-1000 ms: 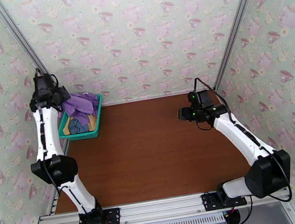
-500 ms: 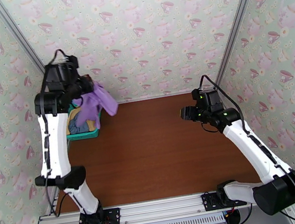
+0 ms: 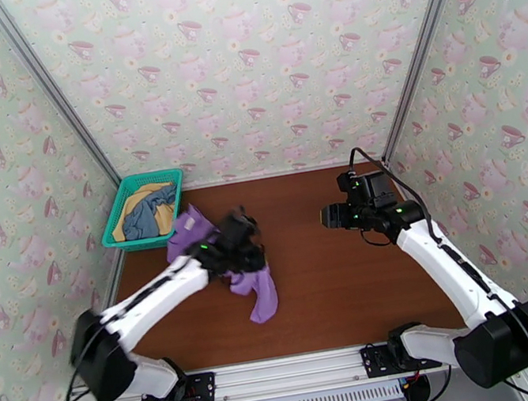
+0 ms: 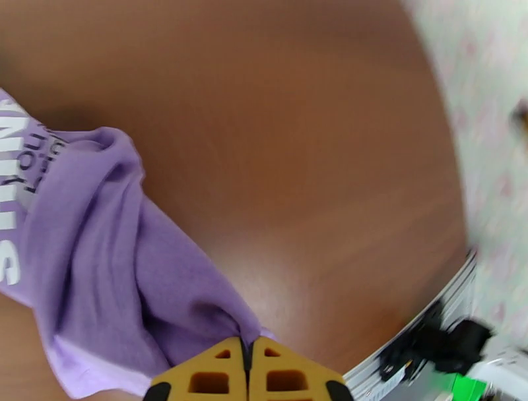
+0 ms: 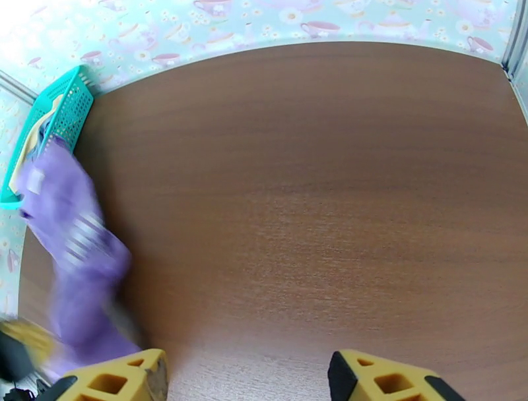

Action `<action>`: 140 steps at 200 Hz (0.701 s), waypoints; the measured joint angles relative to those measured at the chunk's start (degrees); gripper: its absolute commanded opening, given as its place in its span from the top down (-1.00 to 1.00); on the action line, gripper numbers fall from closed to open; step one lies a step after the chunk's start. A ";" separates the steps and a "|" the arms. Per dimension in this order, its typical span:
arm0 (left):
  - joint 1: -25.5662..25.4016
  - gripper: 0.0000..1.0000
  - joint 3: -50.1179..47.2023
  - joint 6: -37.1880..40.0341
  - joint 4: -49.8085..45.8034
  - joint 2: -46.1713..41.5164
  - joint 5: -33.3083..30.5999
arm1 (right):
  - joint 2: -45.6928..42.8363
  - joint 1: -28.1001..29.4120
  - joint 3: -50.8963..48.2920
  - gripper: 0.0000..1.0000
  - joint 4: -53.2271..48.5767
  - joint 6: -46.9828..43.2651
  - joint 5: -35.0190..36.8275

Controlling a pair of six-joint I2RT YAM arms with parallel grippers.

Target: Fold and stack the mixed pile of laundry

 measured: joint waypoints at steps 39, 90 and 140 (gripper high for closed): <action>-8.59 -0.84 4.90 -1.62 3.15 7.82 1.31 | 0.76 0.00 0.48 -0.62 -2.08 -1.16 0.13; -3.08 -0.70 15.43 -0.04 -11.93 -0.28 -11.96 | 6.29 0.94 5.38 -0.58 -3.50 -1.97 -1.44; 29.59 -0.35 -4.63 -1.79 -14.14 -19.82 -12.94 | 16.13 11.89 11.52 -0.54 -1.60 0.04 -1.62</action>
